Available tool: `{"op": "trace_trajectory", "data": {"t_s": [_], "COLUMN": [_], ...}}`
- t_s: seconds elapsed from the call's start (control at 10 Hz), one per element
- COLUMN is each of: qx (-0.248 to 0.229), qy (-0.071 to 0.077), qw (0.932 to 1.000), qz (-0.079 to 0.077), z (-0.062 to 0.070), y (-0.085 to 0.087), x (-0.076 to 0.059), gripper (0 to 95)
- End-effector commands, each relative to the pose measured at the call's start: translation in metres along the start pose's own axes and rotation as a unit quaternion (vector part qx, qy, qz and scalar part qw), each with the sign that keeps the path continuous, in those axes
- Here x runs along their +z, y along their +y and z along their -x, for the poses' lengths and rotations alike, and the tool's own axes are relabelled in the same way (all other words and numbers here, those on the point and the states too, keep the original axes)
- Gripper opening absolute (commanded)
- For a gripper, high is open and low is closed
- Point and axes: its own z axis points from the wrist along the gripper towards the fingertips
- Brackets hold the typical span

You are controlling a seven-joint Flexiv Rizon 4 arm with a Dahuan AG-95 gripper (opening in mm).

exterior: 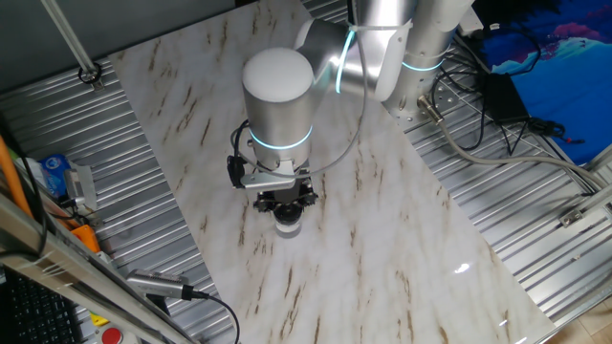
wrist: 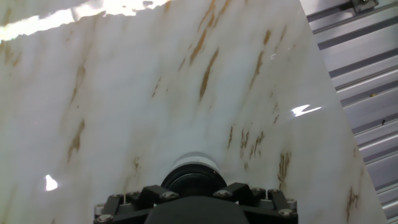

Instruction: Screw the lid onto the jar

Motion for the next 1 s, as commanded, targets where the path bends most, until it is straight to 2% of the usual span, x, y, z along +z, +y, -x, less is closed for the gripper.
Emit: {"op": "trace_trajectory", "data": {"t_s": [0.1, 0.2, 0.6, 0.8, 0.9, 1.0], "qx": [0.014, 0.018, 0.042, 0.063, 0.08, 0.098], "qy": [-0.001, -0.001, -0.002, -0.006, -0.008, -0.011], "qw": [0.9999, 0.9998, 0.9991, 0.9979, 0.9965, 0.9949], "qz": [-0.002, -0.002, -0.005, -0.017, -0.025, -0.025], "z": [0.0004, 0.0004, 0.0003, 0.0003, 0.0003, 0.0002], "y": [-0.0008, -0.0008, -0.0008, -0.0008, -0.0008, -0.0007], "x": [0.0009, 0.0008, 0.0008, 0.0008, 0.0007, 0.0007], "gripper": [38.0, 19.0, 19.0, 19.0, 0.0, 0.0]}}
